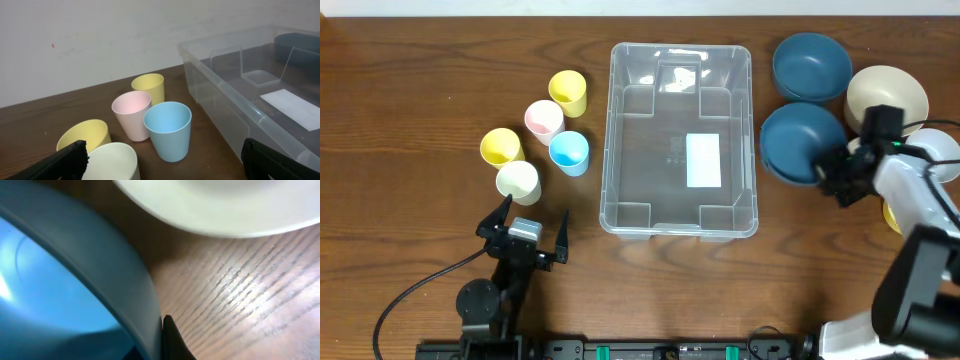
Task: Pack container
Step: 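Lift the teal bowl with the right gripper and carry it into the bin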
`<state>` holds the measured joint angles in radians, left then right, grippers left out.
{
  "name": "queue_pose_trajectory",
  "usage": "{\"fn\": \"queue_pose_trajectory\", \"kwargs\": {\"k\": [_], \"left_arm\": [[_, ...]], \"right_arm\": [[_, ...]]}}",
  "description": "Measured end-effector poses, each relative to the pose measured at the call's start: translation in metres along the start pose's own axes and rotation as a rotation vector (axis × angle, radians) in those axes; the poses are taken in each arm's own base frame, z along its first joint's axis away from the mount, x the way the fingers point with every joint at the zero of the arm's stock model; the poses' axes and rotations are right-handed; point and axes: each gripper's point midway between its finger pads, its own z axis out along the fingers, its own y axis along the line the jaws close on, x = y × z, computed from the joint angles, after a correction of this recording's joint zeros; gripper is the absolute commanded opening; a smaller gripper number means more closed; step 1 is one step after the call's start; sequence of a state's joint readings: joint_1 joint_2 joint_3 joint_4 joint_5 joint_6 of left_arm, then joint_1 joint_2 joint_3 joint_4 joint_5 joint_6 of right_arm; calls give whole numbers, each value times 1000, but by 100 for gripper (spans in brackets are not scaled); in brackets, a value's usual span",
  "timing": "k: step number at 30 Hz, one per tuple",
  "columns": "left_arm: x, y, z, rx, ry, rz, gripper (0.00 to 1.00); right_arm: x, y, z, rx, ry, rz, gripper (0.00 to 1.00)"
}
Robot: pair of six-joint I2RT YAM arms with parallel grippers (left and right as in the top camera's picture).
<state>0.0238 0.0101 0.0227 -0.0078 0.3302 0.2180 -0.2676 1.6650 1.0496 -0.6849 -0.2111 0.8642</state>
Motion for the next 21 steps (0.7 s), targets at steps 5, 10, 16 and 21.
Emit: {"fn": "queue_pose_trajectory", "kwargs": {"k": [5,10,16,21], "left_arm": [[0,0,0,0,0,0,98],[0,0,0,0,0,0,98],[0,0,0,0,0,0,98],[0,0,0,0,0,0,98]], "right_arm": [[-35,45,-95,-211,-136,-27,1],[-25,95,-217,-458,-276,-180,1],[75,134,-277,-645,-224,-505,1],[148,156,-250,-622,-102,-710,1]]}}
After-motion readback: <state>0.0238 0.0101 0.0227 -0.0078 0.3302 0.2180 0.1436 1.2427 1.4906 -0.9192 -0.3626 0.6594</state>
